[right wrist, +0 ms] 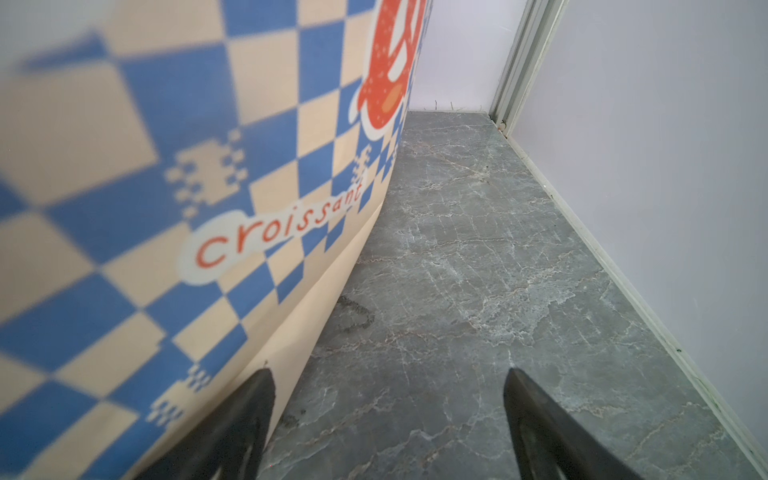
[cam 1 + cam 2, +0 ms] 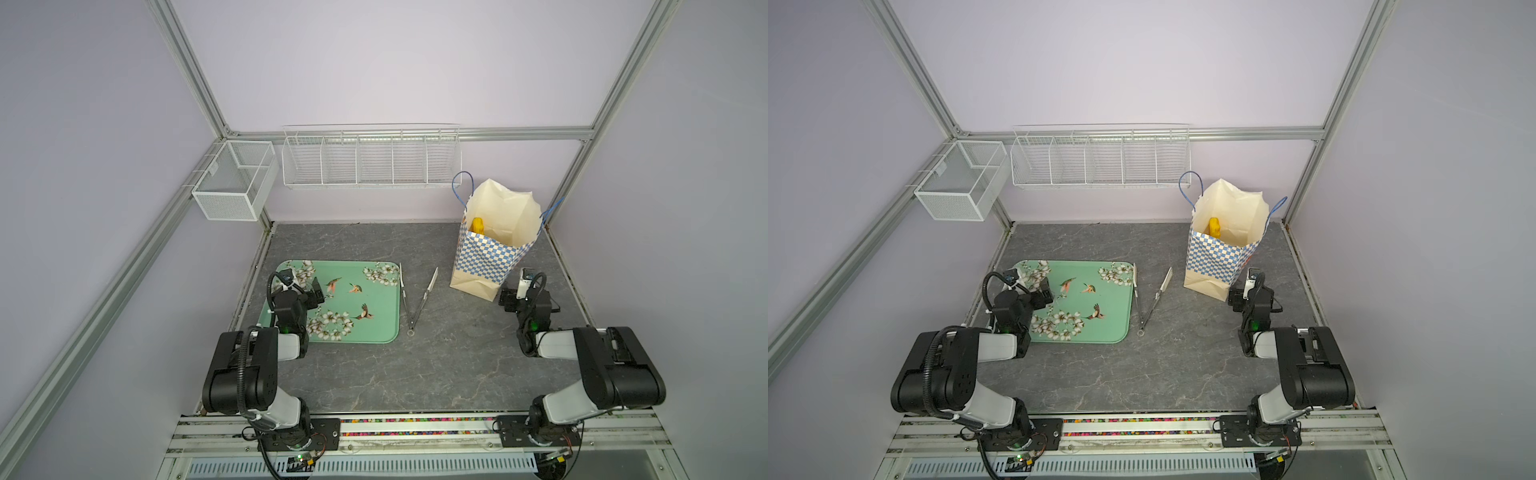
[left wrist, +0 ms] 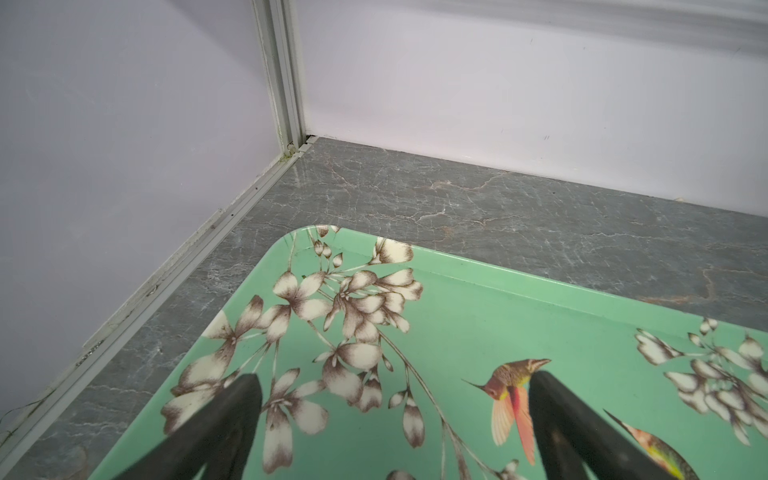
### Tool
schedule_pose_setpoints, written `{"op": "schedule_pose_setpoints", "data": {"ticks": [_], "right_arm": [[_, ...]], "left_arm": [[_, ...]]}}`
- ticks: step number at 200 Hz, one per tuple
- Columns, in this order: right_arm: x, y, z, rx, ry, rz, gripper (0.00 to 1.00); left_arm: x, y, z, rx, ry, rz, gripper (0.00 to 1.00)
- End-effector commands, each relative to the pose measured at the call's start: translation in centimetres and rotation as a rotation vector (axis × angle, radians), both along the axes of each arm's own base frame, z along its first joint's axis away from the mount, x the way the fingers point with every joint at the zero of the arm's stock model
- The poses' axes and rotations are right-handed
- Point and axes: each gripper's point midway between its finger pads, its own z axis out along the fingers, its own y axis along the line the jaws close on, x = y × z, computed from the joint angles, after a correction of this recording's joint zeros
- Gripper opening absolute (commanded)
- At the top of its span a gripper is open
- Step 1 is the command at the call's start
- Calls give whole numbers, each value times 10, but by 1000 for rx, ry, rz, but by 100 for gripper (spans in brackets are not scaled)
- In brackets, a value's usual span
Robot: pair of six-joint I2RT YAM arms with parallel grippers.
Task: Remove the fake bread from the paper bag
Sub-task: 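Reach the left gripper down to the metal tongs and grasp their handles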
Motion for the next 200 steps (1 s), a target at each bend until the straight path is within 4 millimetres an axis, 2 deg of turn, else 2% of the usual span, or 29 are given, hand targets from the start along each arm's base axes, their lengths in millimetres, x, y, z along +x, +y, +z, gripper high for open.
{"op": "schedule_pose_setpoints", "data": {"ticks": [1, 40, 59, 79, 99, 117, 136, 137, 143, 154, 174, 200], "right_arm": [[-2, 1, 21, -4, -41, 15, 89], [-27, 4, 55, 48, 3, 19, 88], [-37, 5, 65, 86, 58, 5, 88], [-49, 8, 68, 125, 131, -11, 88], [-62, 24, 68, 162, 180, 28, 88], [-75, 40, 66, 169, 218, 61, 88], [-86, 55, 63, 206, 244, 92, 88], [-88, 63, 63, 211, 246, 119, 88], [-91, 72, 60, 230, 254, 151, 89], [-97, 88, 55, 279, 263, 203, 93], [-104, 102, 42, 319, 294, 216, 96], [-110, 121, 26, 299, 355, 241, 97]], "left_arm": [[-2, -9, 22, 38, -37, -39, 99], [-7, -11, 66, 10, -49, -26, 99], [-9, -24, 90, -43, -75, -78, 100], [-14, -54, 107, -35, -50, -161, 95], [-22, -94, 116, -36, -7, -260, 88], [-34, -130, 115, -45, 47, -328, 82], [-56, -178, 111, -104, 121, -410, 64], [-57, -181, 111, -109, 126, -414, 63], [-66, -196, 108, -123, 147, -431, 60], [-83, -226, 101, -131, 179, -464, 58], [-111, -272, 81, -151, 240, -509, 55], [-129, -316, 46, -159, 326, -558, 54]]}}
